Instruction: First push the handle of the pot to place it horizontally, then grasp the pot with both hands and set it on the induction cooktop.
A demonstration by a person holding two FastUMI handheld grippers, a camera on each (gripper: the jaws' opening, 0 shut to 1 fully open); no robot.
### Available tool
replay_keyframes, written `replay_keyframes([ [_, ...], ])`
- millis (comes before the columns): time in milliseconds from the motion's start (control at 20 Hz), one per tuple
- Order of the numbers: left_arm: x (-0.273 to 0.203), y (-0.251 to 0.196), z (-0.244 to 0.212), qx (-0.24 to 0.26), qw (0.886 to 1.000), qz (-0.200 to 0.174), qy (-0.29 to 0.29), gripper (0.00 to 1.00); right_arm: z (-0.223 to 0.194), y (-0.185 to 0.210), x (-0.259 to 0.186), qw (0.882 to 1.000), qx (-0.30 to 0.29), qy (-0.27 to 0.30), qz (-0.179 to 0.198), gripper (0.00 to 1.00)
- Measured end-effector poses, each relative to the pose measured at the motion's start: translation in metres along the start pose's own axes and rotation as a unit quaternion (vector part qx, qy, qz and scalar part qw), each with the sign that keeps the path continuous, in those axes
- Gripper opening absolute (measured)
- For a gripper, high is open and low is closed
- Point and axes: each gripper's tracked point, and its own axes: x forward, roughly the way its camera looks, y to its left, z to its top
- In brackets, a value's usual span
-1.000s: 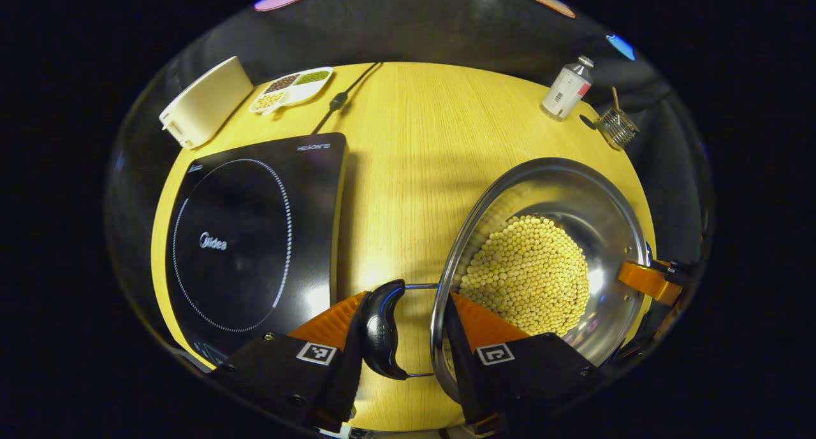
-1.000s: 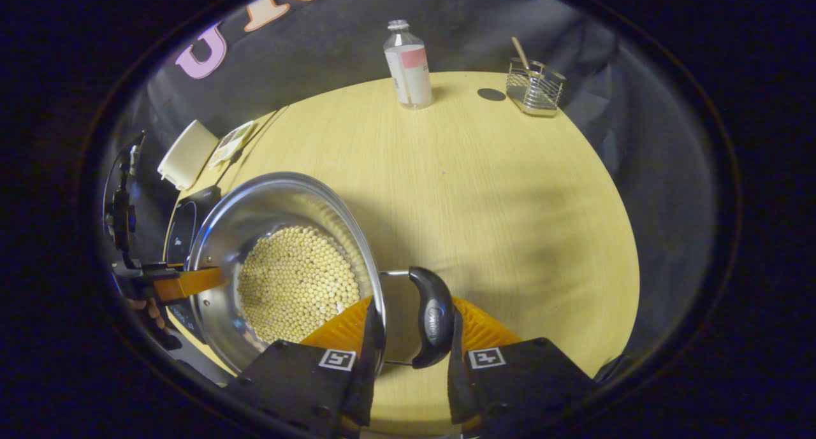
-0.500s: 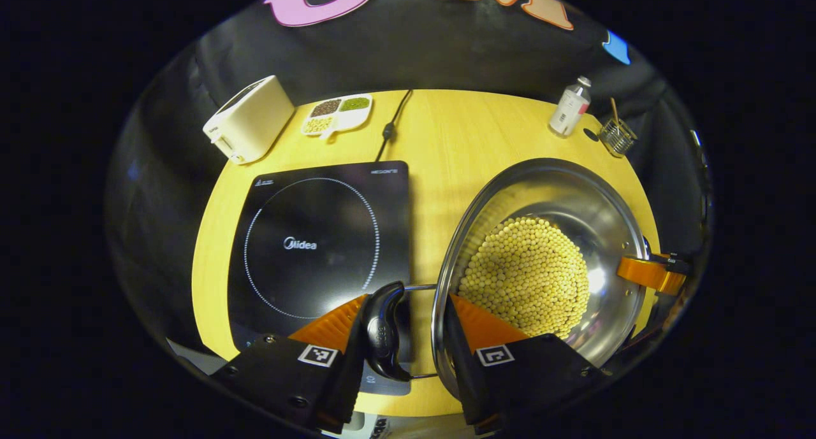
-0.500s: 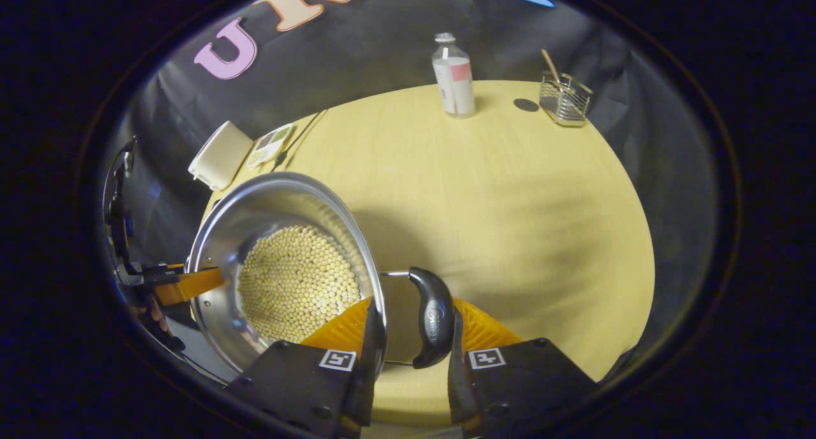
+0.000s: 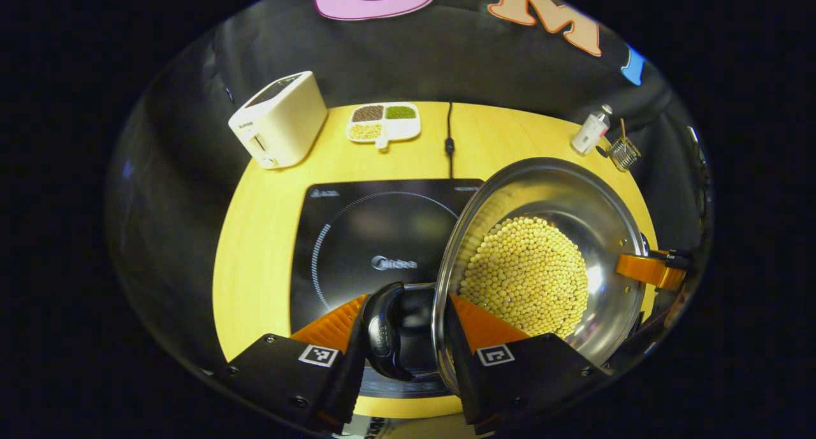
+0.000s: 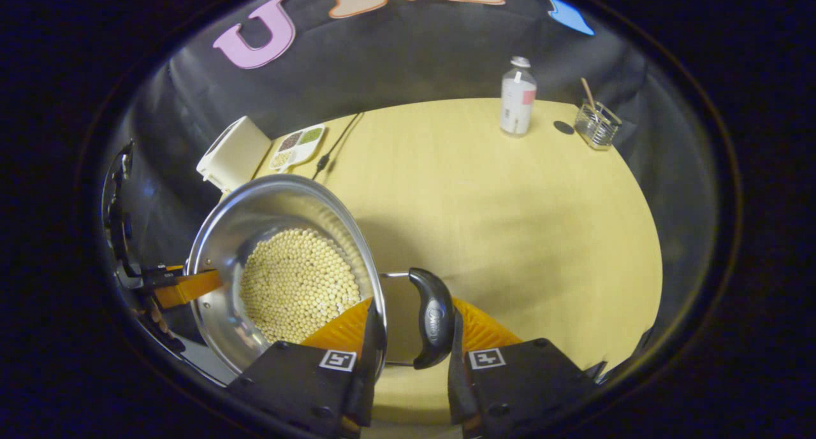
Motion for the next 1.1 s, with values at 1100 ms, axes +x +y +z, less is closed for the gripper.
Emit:
replay_keyframes([
  [1100, 0.058, 0.122, 0.015, 0.033, 0.999, -0.025, -0.013, 0.67, -0.007, 0.119, 0.053, 0.999, 0.015, 0.015, -0.048, 0.50],
])
